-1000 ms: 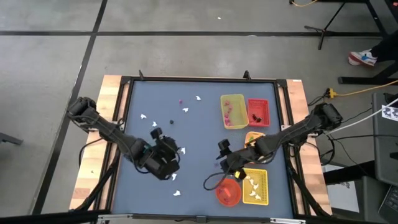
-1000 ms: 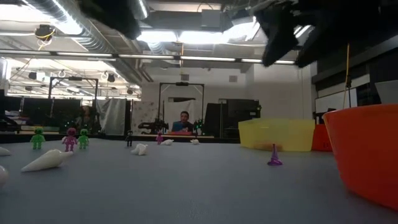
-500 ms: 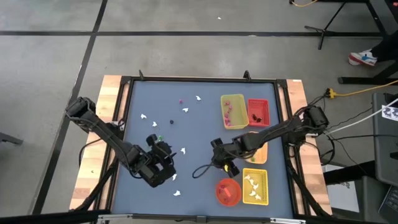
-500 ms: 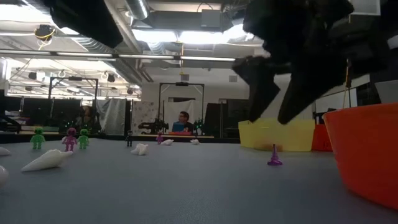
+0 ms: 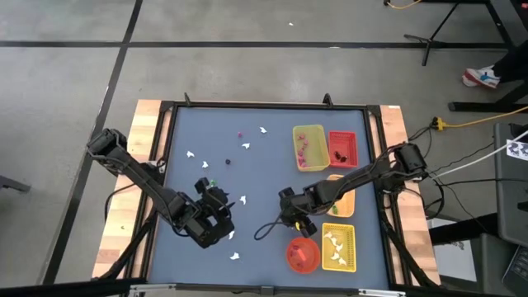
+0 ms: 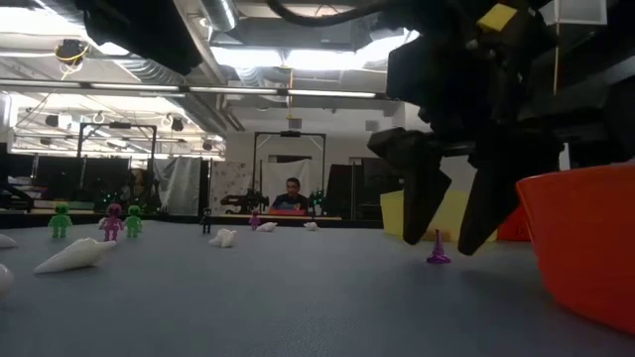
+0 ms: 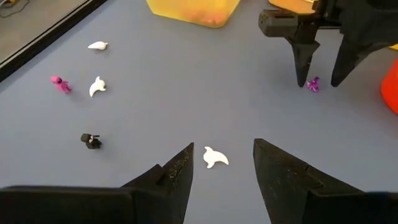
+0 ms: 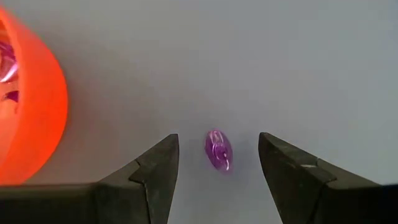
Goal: Sort Halloween decoration
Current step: Put the violet witch hat toy into the orange bin
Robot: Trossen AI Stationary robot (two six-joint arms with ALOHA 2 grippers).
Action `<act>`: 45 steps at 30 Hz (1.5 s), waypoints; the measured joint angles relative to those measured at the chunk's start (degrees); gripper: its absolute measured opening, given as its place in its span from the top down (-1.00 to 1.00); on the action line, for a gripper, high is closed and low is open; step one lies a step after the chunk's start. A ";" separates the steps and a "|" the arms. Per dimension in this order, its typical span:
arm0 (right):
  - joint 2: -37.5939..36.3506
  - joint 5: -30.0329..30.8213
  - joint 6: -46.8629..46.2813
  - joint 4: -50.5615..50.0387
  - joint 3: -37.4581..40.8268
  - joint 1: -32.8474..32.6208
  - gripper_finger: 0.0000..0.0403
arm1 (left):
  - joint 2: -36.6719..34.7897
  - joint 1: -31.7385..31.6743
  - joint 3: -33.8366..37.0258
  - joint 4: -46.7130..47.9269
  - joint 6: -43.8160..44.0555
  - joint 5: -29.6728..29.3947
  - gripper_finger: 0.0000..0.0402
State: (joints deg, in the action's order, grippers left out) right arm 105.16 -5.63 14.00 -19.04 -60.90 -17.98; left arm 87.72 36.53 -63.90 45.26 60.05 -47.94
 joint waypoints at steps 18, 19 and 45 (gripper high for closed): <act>-0.02 0.11 0.00 1.26 0.02 0.00 0.04 | 0.00 -0.02 0.00 -0.03 0.00 -0.63 0.25; -0.02 0.11 0.00 1.26 0.02 0.00 0.10 | 0.02 -0.02 0.00 -0.05 0.00 -0.63 0.25; -0.02 0.24 0.00 0.96 0.02 0.00 0.76 | 0.02 -0.02 0.00 -0.03 -0.17 -0.66 0.25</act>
State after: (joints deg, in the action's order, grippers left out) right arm 105.14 -5.39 14.00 -18.09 -60.88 -17.98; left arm 87.74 36.51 -63.90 45.23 59.88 -48.60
